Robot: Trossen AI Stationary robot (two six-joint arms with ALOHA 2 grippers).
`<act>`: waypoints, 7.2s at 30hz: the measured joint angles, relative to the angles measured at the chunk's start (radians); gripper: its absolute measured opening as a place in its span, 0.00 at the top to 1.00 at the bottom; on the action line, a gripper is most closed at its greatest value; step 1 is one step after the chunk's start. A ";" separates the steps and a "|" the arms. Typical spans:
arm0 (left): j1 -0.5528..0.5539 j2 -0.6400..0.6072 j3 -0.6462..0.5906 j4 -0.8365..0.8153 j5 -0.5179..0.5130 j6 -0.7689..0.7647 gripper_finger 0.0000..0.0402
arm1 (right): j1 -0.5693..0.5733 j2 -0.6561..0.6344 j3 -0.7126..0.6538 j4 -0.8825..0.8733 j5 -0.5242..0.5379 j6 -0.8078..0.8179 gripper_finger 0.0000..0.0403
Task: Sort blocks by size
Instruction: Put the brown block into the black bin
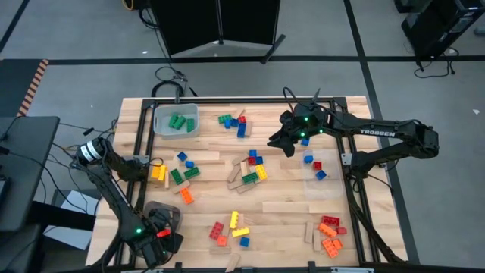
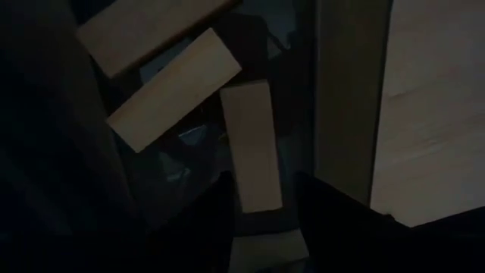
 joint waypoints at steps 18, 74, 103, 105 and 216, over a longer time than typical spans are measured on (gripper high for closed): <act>0.016 -0.004 0.054 -0.149 0.028 0.139 0.64 | 0.000 0.000 0.000 0.000 0.000 -0.007 0.54; 1.030 -0.462 -0.003 0.357 -0.483 2.124 0.64 | 0.025 0.000 0.034 0.146 0.250 -0.300 0.49; 1.070 -1.037 -0.406 0.465 -0.464 2.093 0.64 | 0.025 0.697 0.950 -0.549 0.563 -0.094 0.23; 1.070 -1.035 -0.406 0.464 -0.464 2.094 0.64 | 0.013 0.760 1.001 -0.575 0.563 -0.044 0.21; 1.069 -1.035 -0.406 0.530 -0.465 2.094 0.64 | 0.123 0.922 0.943 -0.878 0.771 0.485 0.69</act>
